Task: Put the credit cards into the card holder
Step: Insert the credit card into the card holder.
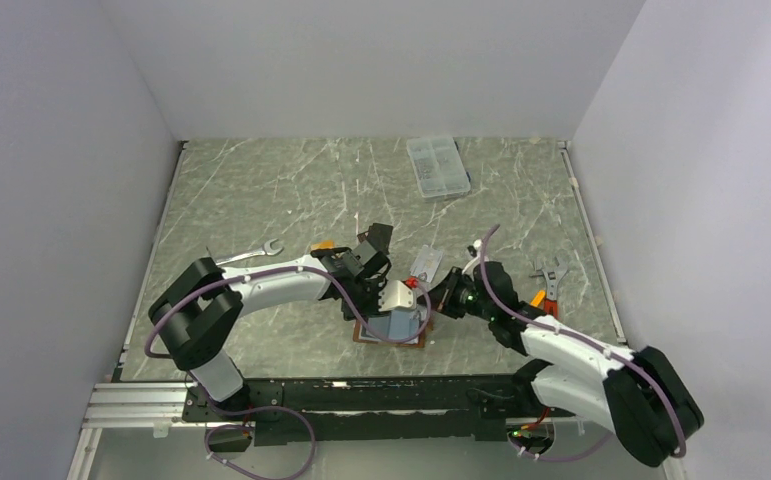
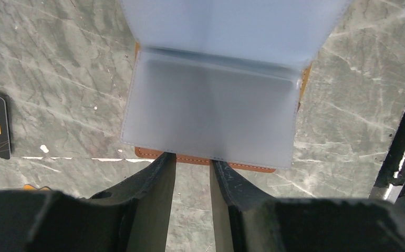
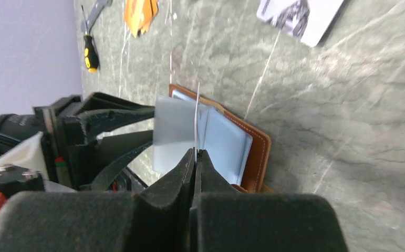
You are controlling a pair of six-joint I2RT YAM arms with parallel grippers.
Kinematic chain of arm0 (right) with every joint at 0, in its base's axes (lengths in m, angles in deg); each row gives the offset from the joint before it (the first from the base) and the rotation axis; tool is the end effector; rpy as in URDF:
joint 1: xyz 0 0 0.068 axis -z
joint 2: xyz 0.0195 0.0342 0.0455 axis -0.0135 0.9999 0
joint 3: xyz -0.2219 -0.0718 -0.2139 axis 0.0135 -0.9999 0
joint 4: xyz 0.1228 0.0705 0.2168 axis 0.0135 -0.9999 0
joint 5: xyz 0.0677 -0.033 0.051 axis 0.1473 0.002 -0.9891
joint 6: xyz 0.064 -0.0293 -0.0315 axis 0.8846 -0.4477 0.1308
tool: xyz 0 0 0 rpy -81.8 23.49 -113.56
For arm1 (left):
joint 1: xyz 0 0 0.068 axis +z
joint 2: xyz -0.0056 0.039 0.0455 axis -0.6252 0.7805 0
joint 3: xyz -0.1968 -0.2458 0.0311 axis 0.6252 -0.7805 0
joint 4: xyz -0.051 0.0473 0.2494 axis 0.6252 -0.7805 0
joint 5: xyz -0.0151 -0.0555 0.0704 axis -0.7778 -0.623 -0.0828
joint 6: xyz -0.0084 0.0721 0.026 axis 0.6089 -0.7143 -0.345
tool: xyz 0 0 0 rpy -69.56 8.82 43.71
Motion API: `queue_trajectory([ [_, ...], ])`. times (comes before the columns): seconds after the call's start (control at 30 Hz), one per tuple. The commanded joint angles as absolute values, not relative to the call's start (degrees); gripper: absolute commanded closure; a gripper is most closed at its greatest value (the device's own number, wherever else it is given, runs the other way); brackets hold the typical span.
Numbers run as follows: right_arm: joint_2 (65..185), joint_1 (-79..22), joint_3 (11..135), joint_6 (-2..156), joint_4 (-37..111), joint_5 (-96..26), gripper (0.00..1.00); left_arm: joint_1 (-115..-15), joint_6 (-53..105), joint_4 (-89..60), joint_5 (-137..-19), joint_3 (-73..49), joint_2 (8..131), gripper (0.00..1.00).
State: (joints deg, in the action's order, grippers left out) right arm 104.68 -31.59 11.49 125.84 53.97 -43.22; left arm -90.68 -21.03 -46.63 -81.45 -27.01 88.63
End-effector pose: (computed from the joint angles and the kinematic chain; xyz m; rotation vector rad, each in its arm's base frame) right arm 0.1567 0.1206 0.1776 0.2880 2.3110 1.1496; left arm 0.1902 -0.2649 0.1950 1.9494 1.9559 -0.3588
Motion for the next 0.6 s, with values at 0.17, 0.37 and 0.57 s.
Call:
queue_trajectory([
  [0.17, 94.0, -27.7, 20.0, 118.0, 40.3, -37.7, 1.00, -90.8, -22.6, -47.8, -80.9, -27.9, 85.4, 0.65],
  [0.37, 104.0, -32.5, 21.7, 119.5, 47.3, -42.3, 1.00, -88.4, -23.6, -50.6, -80.1, -27.7, 82.5, 0.64],
  [0.57, 112.7, -36.9, 20.5, 121.9, 55.6, -44.3, 1.00, -86.8, -25.0, -51.3, -82.5, -28.7, 79.4, 0.63],
])
